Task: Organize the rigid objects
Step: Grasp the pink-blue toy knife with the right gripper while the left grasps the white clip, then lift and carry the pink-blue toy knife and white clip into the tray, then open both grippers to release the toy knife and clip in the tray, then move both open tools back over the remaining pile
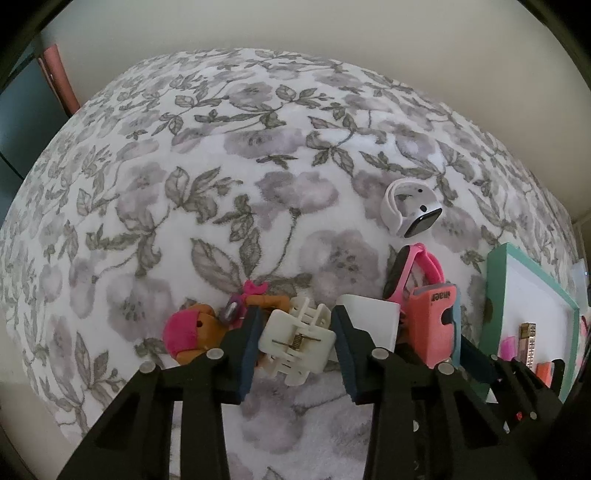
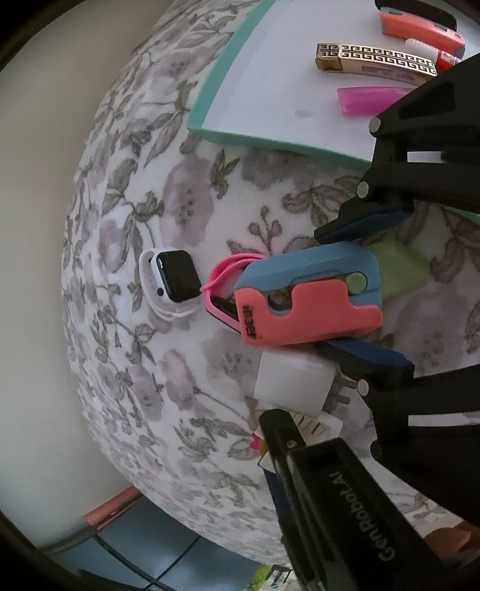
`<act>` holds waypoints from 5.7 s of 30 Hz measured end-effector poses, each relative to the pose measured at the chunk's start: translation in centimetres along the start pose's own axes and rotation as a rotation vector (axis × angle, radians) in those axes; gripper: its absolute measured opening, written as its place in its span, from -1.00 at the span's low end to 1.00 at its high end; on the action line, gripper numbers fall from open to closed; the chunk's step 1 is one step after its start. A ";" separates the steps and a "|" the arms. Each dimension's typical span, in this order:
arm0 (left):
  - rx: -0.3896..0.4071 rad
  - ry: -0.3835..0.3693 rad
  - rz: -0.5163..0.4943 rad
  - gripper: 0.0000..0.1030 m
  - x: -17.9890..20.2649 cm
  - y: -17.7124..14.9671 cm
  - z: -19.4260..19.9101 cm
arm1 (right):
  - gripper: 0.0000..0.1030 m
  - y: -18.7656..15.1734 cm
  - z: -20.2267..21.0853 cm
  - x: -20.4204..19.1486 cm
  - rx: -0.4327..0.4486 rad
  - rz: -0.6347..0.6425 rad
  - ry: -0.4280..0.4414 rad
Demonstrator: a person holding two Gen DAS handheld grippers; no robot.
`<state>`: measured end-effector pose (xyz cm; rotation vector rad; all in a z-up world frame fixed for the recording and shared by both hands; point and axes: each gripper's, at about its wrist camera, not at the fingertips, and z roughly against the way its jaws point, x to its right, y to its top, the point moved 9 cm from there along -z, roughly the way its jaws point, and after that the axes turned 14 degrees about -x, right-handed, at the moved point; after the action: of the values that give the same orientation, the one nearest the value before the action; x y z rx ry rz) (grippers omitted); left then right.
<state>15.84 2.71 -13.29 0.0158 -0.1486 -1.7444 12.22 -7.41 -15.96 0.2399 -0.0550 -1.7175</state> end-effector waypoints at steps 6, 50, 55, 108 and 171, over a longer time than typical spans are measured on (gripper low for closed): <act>0.002 -0.029 0.013 -0.23 -0.2 0.0 0.2 | -0.09 -0.1 0.3 0.4 0.004 -0.021 0.021; 0.206 -0.044 -0.202 -0.23 13.0 -3.1 8.9 | -0.10 -5.1 13.7 12.6 0.153 -0.345 0.071; 0.167 -0.063 -0.294 -0.23 17.4 -4.9 7.4 | -0.10 -6.5 13.4 17.1 0.139 -0.438 0.043; 0.073 -0.019 -0.406 -0.01 23.4 -7.6 3.7 | -0.01 -11.8 11.2 28.6 0.040 -0.622 -0.051; 0.192 0.089 0.292 0.77 -8.3 -0.1 7.1 | 1.00 -2.4 10.9 6.1 0.136 -0.158 -0.017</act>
<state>16.57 11.52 -6.88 0.2031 -0.2406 -1.4302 6.95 -14.06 -6.46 0.3384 -0.1697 -1.8757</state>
